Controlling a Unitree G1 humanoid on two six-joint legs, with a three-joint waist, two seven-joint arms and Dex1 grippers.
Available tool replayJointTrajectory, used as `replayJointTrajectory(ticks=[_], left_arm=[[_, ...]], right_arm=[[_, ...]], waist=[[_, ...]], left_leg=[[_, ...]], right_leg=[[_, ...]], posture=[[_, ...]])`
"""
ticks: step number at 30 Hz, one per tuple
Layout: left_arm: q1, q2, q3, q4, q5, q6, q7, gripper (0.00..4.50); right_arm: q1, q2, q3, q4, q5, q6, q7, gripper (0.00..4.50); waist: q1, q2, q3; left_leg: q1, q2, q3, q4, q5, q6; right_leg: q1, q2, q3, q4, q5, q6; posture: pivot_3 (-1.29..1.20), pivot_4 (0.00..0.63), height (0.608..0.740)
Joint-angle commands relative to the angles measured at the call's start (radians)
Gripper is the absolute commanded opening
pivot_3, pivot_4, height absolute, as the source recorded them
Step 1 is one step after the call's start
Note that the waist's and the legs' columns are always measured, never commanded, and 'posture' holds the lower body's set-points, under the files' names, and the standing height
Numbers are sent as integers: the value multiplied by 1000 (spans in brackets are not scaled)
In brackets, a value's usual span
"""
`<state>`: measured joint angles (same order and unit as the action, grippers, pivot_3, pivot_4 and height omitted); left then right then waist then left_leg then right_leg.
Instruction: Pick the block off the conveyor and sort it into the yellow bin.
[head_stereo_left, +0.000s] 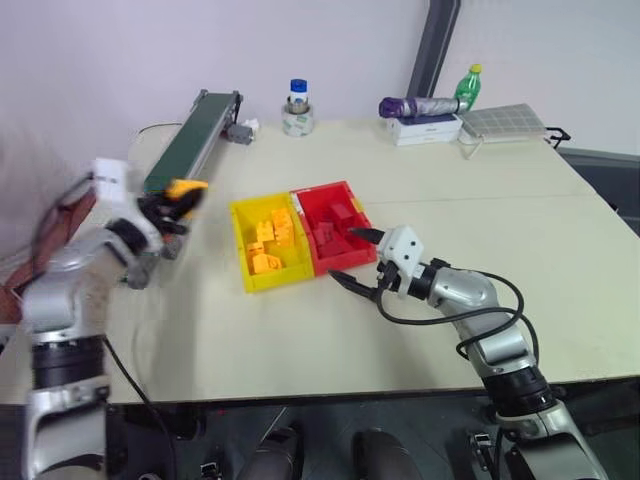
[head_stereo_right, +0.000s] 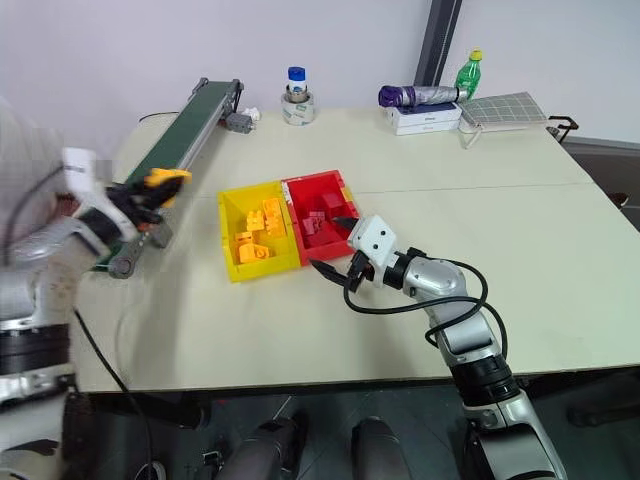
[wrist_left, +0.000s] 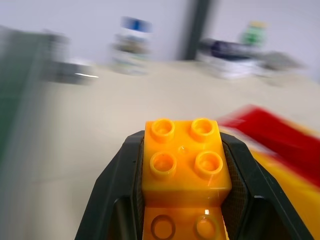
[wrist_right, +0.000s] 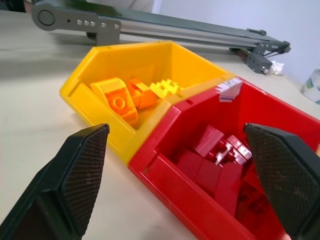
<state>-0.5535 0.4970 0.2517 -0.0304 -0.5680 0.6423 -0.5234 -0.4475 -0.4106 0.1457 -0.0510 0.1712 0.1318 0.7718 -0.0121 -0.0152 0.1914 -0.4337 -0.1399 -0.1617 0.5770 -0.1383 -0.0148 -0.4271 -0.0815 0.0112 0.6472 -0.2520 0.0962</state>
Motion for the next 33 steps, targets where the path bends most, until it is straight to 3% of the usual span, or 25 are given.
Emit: replayJointTrajectory(ticks=[1,5,11,12,20,25,33], left_arm=[[-10,-55,-32,-49,18,-17,53,1353],[-6,-117,-53,-25,18,-35,63,1353],[12,-148,-73,-24,44,-63,65,4220],[18,-146,-67,-39,24,-52,50,4394],[84,14,15,-113,-44,-18,-73,4394],[215,212,36,-104,20,-136,-260,4394],[305,243,85,-75,21,-212,-305,4394]], right_arm=[[-8,-1,-16,-46,6,-4,-9,4500],[12,-14,-29,-65,7,3,-19,4500],[25,-27,-41,-81,11,11,-29,4500],[29,-26,-39,-85,12,13,-31,4500],[33,-18,-31,-89,13,15,-36,4500],[27,-22,-29,-79,12,9,-25,4500],[9,-30,-31,-67,13,8,-5,4500]], waist=[[-4,0,0],[-3,0,0],[1,0,0],[1,0,0],[-4,0,0],[-2,0,0],[3,0,0]], left_leg=[[0,0,0,0,0,0],[1,1,1,0,0,0],[1,0,1,0,0,0],[1,0,1,0,0,0],[1,1,1,0,0,0],[1,1,2,-1,0,0],[1,1,2,-1,0,0]], right_leg=[[0,0,0,0,0,0],[0,1,0,1,0,0],[0,0,0,0,0,0],[0,0,0,0,0,0],[0,1,0,0,-1,-3],[0,0,1,0,-2,-3],[0,0,1,-1,-2,-4]], posture=[[0,150,740],[0,150,740],[0,150,740],[0,150,740],[0,150,740],[0,150,740],[0,150,740]])
